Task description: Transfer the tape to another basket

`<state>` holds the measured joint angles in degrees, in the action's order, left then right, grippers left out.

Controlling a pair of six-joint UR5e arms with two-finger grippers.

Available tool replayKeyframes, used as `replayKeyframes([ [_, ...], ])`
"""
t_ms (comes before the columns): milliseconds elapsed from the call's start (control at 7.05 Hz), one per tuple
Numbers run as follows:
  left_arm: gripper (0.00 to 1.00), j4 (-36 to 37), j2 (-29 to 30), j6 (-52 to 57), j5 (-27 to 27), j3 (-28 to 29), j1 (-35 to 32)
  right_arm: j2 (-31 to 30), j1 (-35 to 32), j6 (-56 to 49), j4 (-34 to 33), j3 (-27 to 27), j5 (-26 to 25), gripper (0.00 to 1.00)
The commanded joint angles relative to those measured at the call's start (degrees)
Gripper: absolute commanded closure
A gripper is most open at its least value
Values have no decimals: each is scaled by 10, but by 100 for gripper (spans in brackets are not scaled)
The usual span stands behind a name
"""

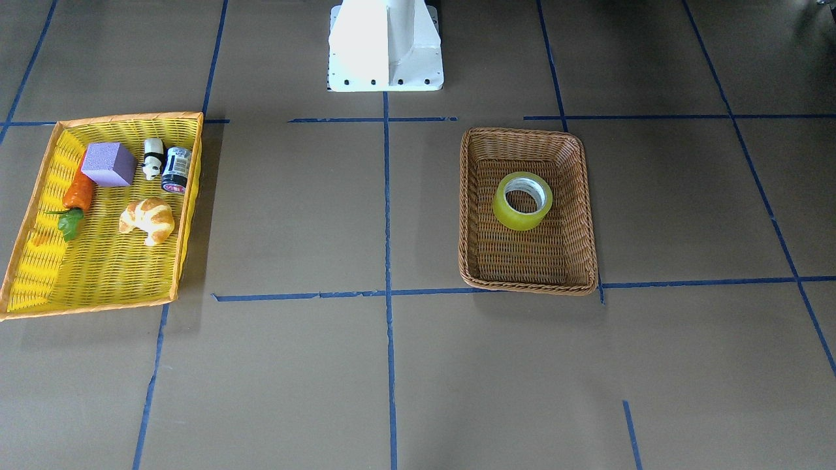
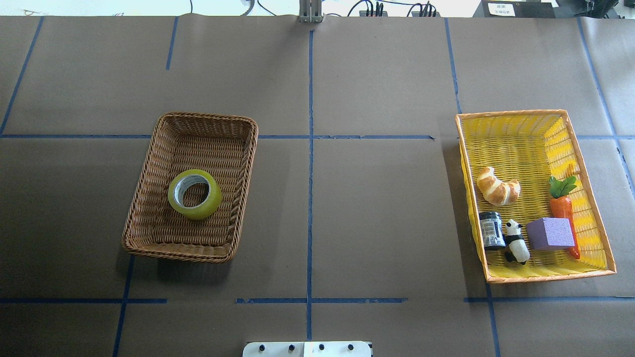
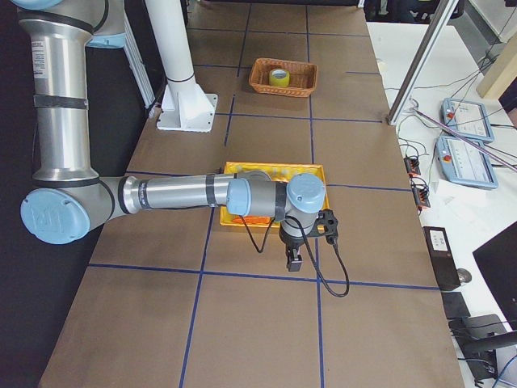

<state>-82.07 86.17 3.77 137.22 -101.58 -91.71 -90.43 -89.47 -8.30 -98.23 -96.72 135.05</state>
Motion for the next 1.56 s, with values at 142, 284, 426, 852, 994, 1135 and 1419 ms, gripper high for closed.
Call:
replayKeyframes([
  [142,0,-23,11,1,-3,9,2,-24,-3,-40,4,9,-8,0],
  [284,0,-18,31,1,-11,18,5,-28,-3,-50,5,8,-4,0],
  [426,0,-10,43,3,-46,19,19,-36,-3,-50,17,-1,12,0],
  [852,0,-9,32,3,-44,24,21,-34,-3,-42,20,3,22,0],
  [994,0,-11,21,5,-43,25,21,-34,-3,-44,20,2,23,0],
  [1135,0,-10,16,25,-42,25,21,-33,-3,-44,19,6,22,0],
  [1419,0,-10,-2,28,-40,21,21,-28,-2,-42,20,8,40,0],
])
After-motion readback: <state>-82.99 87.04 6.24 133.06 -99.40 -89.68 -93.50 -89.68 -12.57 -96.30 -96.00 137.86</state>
